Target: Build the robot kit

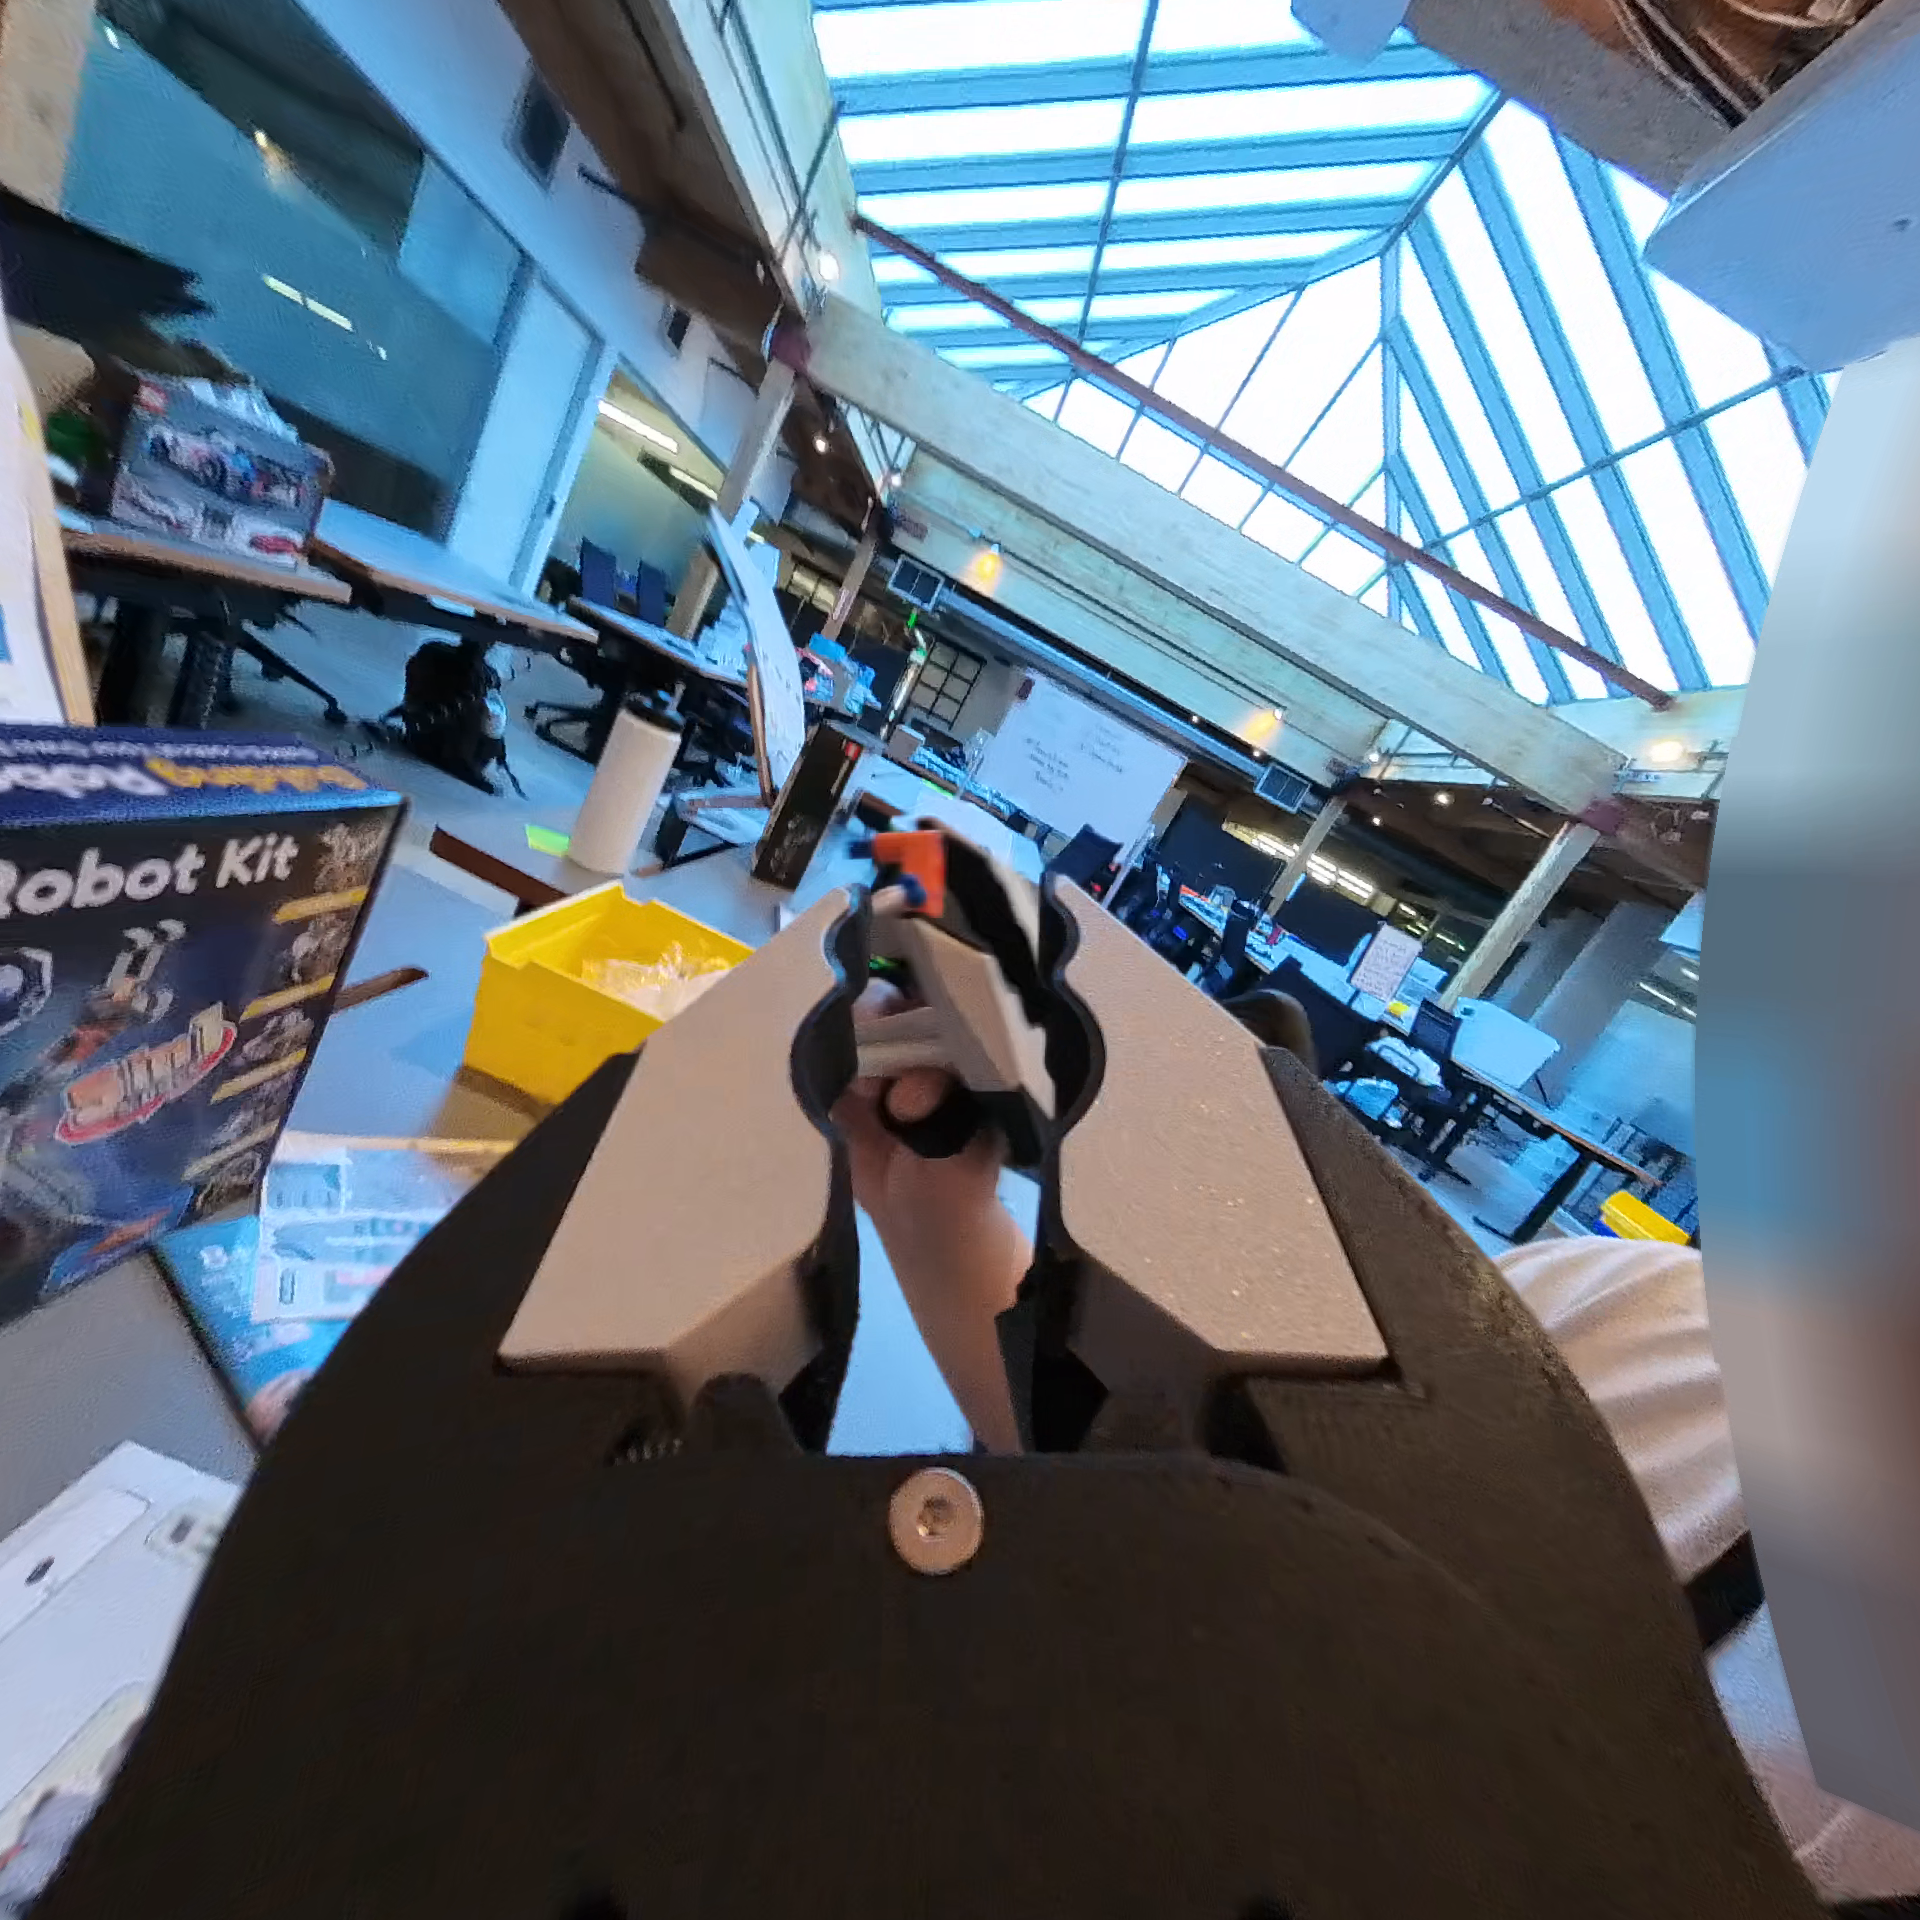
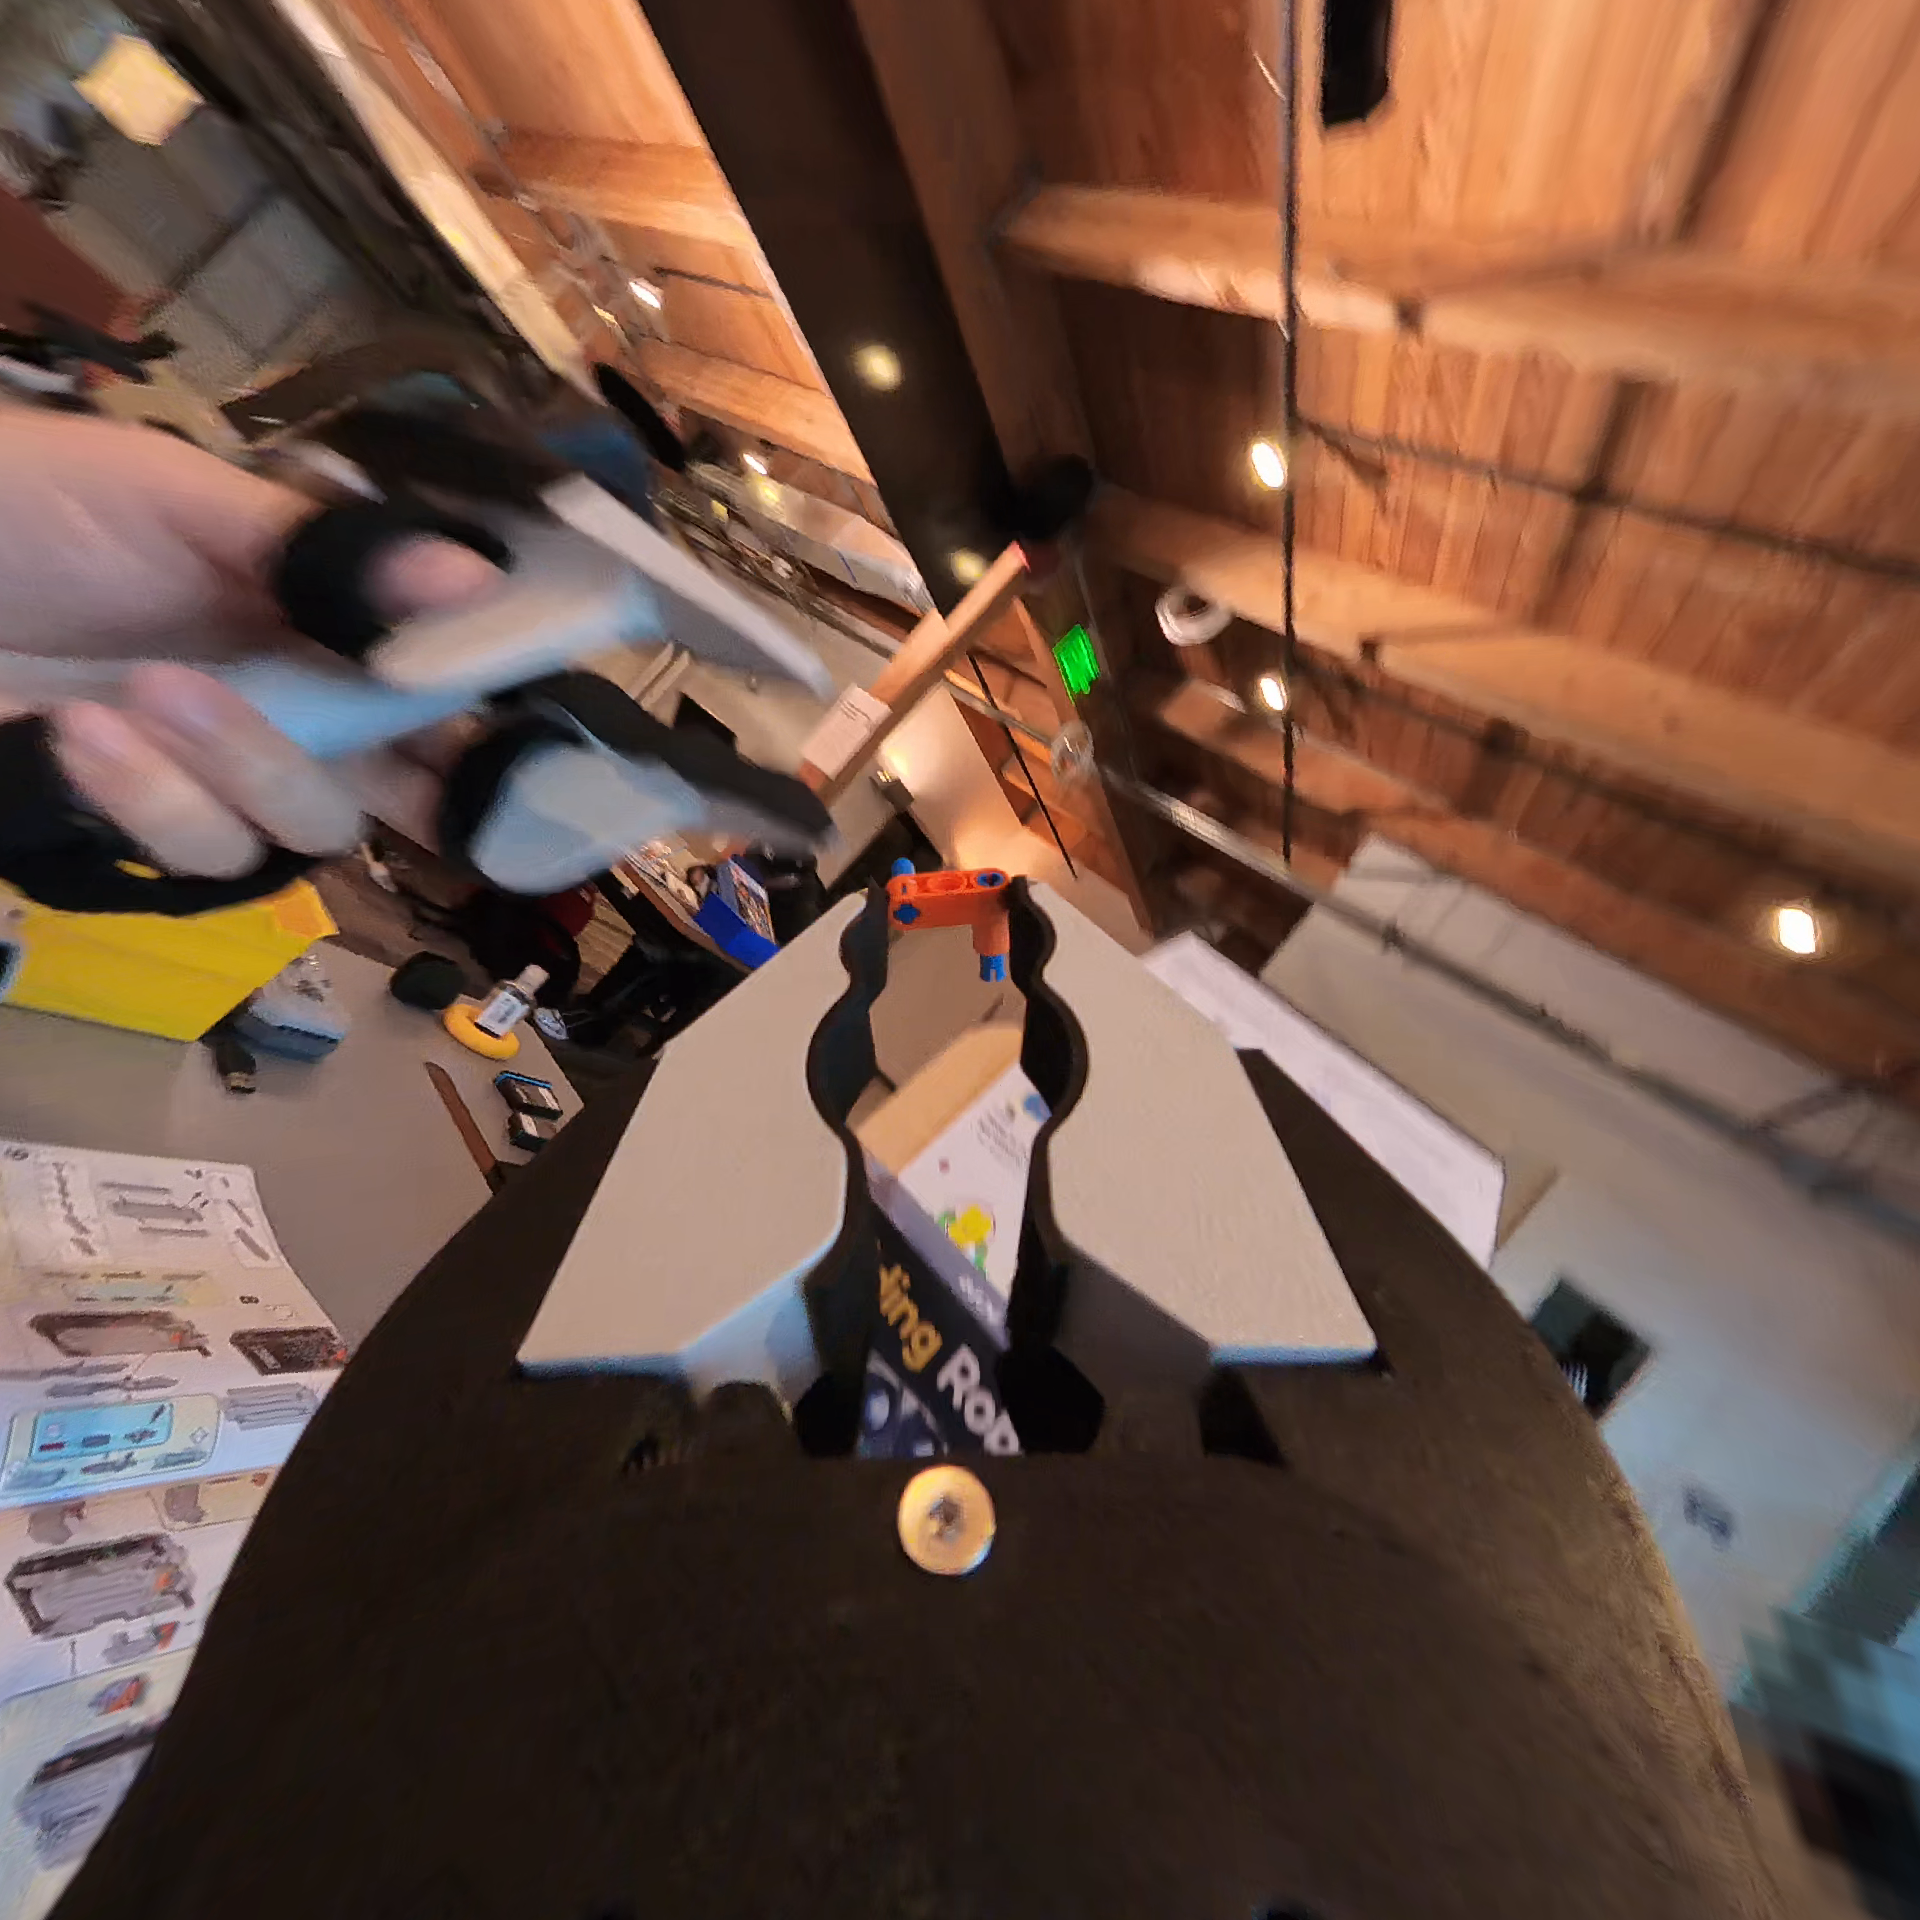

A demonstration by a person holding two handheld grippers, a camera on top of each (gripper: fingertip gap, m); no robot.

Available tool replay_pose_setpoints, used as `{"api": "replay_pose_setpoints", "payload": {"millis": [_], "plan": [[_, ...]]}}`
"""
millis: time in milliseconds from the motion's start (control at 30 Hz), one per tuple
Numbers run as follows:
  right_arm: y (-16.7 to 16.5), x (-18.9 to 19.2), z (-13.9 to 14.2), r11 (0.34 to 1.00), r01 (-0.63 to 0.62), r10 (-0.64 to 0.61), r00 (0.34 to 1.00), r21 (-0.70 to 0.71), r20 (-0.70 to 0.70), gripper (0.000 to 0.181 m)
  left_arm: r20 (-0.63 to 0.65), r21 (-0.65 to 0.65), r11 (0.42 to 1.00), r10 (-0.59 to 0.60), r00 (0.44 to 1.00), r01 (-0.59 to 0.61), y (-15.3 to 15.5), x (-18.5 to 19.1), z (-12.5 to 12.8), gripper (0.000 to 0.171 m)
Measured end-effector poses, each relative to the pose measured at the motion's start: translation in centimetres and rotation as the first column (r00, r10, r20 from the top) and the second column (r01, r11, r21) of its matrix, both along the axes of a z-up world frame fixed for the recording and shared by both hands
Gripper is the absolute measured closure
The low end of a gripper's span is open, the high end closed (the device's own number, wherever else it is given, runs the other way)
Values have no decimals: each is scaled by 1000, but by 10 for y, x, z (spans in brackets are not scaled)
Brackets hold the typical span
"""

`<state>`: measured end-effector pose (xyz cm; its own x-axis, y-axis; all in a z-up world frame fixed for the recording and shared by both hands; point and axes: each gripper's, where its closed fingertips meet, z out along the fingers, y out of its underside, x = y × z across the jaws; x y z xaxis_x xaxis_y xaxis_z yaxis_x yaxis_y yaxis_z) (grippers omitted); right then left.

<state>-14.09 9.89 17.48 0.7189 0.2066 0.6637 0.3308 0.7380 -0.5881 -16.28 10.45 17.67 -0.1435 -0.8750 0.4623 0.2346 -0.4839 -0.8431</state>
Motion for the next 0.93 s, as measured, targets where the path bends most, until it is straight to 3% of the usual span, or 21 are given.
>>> {"api": "replay_pose_setpoints", "payload": {"millis": [300, 433, 567, 667, 933], "plan": [[-22, -20, 4, 997, 10, -21, 990, 80, 143, 159, -42, 5, 994, -105, 994, 106, -14, 4, -10, 138], [-25, -24, 7, 997, 18, -28, 988, 70, 152, 159, -1, -2, 983, -182, 983, 182, -23, 6, -8, 146], [-25, -25, 7, 1000, 16, -18, 988, 10, 153, 159, 52, -8, 972, -236, 970, 236, -26, 5, -4, 165], [-22, -26, 7, 998, 26, -16, 988, -61, 151, 159, 58, -37, 967, -249, 967, 251, -25, 7, -7, 157], [-19, -27, 5, 987, 51, -24, 984, -153, 179, 159, 74, -56, 948, -311, 948, 315, -30, 7, -8, 166]]}}
